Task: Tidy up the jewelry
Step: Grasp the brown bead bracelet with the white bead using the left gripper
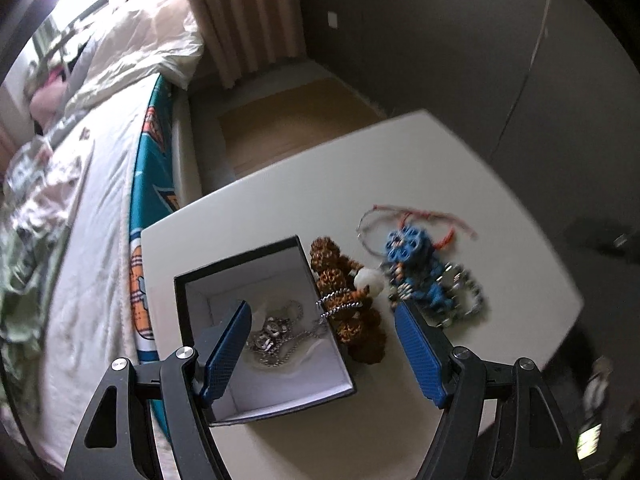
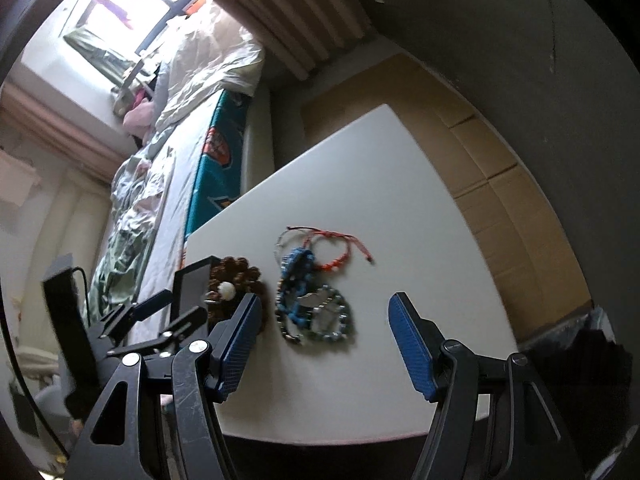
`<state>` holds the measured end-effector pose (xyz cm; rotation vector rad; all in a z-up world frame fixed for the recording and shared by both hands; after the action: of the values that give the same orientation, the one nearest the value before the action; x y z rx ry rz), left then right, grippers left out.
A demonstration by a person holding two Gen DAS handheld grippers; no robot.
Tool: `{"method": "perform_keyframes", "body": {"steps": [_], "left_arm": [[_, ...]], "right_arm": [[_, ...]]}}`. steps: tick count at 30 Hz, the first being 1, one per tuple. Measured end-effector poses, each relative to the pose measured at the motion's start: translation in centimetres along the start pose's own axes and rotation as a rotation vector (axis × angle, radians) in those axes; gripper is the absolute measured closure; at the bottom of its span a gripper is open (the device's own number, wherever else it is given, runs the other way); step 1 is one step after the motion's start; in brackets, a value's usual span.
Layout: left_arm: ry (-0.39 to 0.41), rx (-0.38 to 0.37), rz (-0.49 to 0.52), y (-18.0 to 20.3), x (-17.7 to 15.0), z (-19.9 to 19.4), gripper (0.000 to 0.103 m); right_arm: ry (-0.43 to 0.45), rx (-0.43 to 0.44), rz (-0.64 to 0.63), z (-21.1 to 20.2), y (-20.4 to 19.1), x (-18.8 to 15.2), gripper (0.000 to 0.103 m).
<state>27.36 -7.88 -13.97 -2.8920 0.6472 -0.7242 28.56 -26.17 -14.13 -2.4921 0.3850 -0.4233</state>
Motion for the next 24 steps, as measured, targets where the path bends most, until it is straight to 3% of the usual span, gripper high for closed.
{"method": "perform_keyframes", "body": {"steps": [8, 12, 17, 19, 23, 24], "left_arm": [[-0.092, 0.166, 0.106, 0.5, 0.3, 3.0, 0.028], [-0.119, 0.225, 0.122, 0.0, 0.5, 4.1, 0.034], [-0.064, 0.147, 0.050, -0.5, 1.2, 3.4, 0.058], [-0.030, 0.104, -0.008, -1.0, 1.3, 2.8, 0.075], [0.048, 0.048, -0.115, -2.5, 1.2, 1.3, 0.090], [0.064, 0.015, -0.133, -2.7, 1.2, 1.1, 0.101]], "right_arm": [[0.014, -0.004, 0.055, -0.7, 2.8, 0.5, 0.036], [0.015, -0.006, 0.072, -0.8, 3.7, 0.6, 0.036], [0.016, -0.007, 0.083, -0.9, 4.0, 0.6, 0.036], [0.016, -0.007, 0.080, -0.9, 4.0, 0.6, 0.036], [0.011, -0.006, 0.073, -0.7, 3.8, 0.6, 0.036], [0.009, -0.006, 0.071, -0.6, 3.7, 0.5, 0.036]]}}
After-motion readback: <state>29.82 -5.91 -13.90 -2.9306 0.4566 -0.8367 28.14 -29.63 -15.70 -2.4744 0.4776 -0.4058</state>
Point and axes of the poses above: each gripper's, at about its wrist camera, not at the fingertips, and z roughly the way its jaws point, y to its right, x to its top, the point moved 7 cm from there along z, roughly the way its jaws point, and after that the axes turned 13 degrees about z, right-handed, at the moved point
